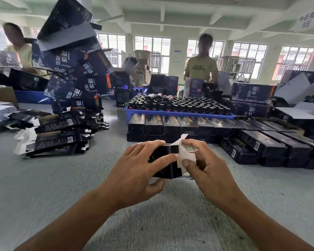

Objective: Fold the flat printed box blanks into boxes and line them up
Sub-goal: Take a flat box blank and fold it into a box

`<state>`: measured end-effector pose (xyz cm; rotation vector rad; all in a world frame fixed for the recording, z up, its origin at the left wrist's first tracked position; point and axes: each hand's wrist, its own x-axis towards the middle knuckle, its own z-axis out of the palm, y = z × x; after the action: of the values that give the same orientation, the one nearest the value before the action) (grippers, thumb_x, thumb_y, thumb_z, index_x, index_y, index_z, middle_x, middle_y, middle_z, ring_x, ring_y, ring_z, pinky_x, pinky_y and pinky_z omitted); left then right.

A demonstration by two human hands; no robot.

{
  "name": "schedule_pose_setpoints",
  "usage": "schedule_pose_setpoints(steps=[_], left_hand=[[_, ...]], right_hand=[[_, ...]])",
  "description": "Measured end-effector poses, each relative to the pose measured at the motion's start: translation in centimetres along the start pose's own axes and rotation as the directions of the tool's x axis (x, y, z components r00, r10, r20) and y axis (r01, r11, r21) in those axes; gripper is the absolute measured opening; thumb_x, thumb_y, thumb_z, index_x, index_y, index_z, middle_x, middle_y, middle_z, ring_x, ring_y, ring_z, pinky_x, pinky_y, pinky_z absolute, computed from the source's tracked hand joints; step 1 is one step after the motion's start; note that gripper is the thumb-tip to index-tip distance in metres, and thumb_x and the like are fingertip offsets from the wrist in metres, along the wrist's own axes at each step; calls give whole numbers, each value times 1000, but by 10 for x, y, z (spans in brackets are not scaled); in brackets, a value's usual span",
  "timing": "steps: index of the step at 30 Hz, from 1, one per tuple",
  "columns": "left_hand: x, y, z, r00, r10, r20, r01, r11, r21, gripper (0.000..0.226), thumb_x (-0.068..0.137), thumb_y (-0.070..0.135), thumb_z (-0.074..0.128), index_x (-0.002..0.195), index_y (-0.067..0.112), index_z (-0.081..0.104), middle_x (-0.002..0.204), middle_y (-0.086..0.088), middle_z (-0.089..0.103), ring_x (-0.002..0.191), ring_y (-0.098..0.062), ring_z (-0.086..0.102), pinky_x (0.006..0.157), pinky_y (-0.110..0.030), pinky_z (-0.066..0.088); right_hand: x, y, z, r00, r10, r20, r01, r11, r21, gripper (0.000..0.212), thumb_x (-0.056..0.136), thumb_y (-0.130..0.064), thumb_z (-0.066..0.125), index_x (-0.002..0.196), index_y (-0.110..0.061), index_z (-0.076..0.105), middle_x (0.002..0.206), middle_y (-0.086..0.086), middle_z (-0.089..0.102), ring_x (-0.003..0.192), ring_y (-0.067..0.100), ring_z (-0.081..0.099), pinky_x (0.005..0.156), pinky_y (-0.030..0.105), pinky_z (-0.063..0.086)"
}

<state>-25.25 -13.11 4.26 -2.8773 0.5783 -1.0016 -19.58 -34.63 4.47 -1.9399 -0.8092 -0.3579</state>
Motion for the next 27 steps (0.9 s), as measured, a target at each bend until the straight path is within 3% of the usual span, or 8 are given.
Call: schedule_pose_setpoints(steps=[4,7,10,13,20,22,24,27], left_hand=[[0,1,-2,999,-16,29,17,999,-40,59,82,48,52,139,33,49,148,-8,47,128,-27,54,100,-37,42],[0,1,-1,1000,-19,25,21,996,-90,57,82,46,55,137,33,48,152,-6,44,128,-25,54,95,-35,47],[-1,0,0,1000,-19,4,19,991,-130,60,83,42,62,139,32,44,152,-5,43,127,-26,55,90,-39,55],[-2,0,1,999,-32,-10,30,987,-158,67,81,40,67,142,32,38,152,-4,43,127,-27,55,86,-43,59],[-1,2,0,1000,-23,12,24,997,-76,64,81,43,57,143,36,42,149,-7,44,121,-26,58,71,-36,61],[-3,1,1,999,-32,6,32,995,-99,62,80,40,61,140,36,47,149,-6,44,121,-26,58,69,-36,61],[-4,-1,2,999,-45,3,45,993,-110,64,78,37,68,139,36,48,150,-5,43,124,-26,56,69,-38,62],[-4,-3,2,999,-53,-1,52,992,-112,67,76,33,71,139,35,48,150,-5,42,126,-27,54,68,-42,62]], right_hand=[[-1,0,3,999,21,-45,-19,999,30,51,97,-24,64,130,-55,40,95,-11,74,79,4,70,66,17,53],[-2,-1,3,999,11,-45,-11,1000,5,55,98,-26,63,134,-58,37,97,-10,73,81,5,70,71,22,56],[-3,-1,3,996,-71,-45,67,995,-80,37,98,-21,62,123,-47,56,86,-19,70,74,4,66,64,18,52],[-3,0,2,994,-98,-50,91,988,-123,29,98,-15,61,118,-35,67,90,-32,66,88,-5,64,72,5,45],[-3,-2,0,997,-80,6,80,986,-147,31,100,-22,59,129,-32,64,113,-17,69,99,-12,61,82,2,43],[-3,-4,-1,997,-29,75,40,989,-143,41,95,-46,63,135,-40,57,118,-22,64,98,-17,58,76,5,45],[-4,-5,-2,988,23,151,3,985,-170,72,76,-75,61,141,-48,47,129,-32,51,102,-16,57,80,10,46],[-5,-4,-2,974,27,224,18,980,-199,90,68,-74,68,148,-50,36,142,-29,43,108,-9,57,93,22,51]])
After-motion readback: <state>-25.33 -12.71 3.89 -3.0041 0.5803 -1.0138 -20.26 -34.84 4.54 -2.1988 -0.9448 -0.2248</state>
